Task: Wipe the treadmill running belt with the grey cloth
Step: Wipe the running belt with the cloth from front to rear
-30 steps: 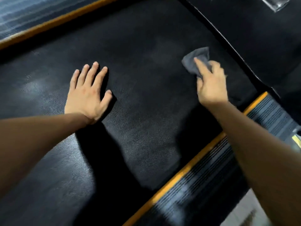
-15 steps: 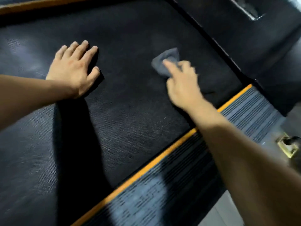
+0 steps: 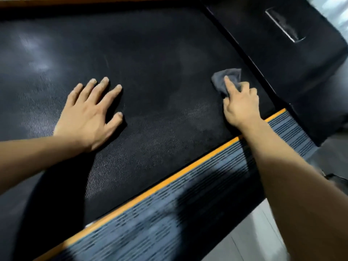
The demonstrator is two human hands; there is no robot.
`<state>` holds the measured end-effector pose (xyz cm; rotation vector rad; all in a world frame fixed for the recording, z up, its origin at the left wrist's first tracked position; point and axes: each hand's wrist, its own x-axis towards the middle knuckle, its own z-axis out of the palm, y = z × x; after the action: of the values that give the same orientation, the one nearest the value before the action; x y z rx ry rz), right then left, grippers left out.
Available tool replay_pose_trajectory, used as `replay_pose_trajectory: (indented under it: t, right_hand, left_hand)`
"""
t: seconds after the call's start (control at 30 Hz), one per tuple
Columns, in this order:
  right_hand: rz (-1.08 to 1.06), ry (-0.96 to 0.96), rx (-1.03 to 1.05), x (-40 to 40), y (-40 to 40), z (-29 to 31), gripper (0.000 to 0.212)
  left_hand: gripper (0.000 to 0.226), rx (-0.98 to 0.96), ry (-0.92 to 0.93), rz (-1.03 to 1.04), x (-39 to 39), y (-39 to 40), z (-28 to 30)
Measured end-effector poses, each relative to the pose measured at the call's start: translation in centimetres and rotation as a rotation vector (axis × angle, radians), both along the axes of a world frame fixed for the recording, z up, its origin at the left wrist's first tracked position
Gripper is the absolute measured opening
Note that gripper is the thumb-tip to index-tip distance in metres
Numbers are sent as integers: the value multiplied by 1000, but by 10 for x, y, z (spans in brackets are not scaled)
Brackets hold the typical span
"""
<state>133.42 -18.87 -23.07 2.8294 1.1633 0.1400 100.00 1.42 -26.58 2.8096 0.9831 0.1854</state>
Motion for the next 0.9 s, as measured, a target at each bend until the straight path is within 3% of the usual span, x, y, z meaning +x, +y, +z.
replay_pose_trajectory:
  t: [0.13,0.23,0.33,0.4,0.5,0.6,0.77,0.9]
  right_hand:
    - [34,-11,89,-65,1,4,60]
    - [319,62,139,-134,-2,5,59]
    - [463,246,180,-136,-12,6,61]
    - [331,257,248,-89,-24,4,61]
    - [-118,228,196,-22,-36,12,56]
    - [-225,221,132,-20,-30,13,55]
    - [86,161,276,-117,-21,3,56]
    - [295,289,298,-170,-10,3,60]
  left_hand:
    - [72,7,-12,5,-1,-3,-3]
    - [72,11,-2,4,0,-3,-5]
    - [73,1,-7,5,-1,-5,-3]
    - [72,-2,-10,-5,0,-5,-4]
    - [72,0,-17,-12,-2,-4,-1]
    - [71,-9,-8,-10,0,-5,0]
    - [72,-24,4,-6,-1,-6,1]
    - [72,-36,-3,-12,-2,-7,2]
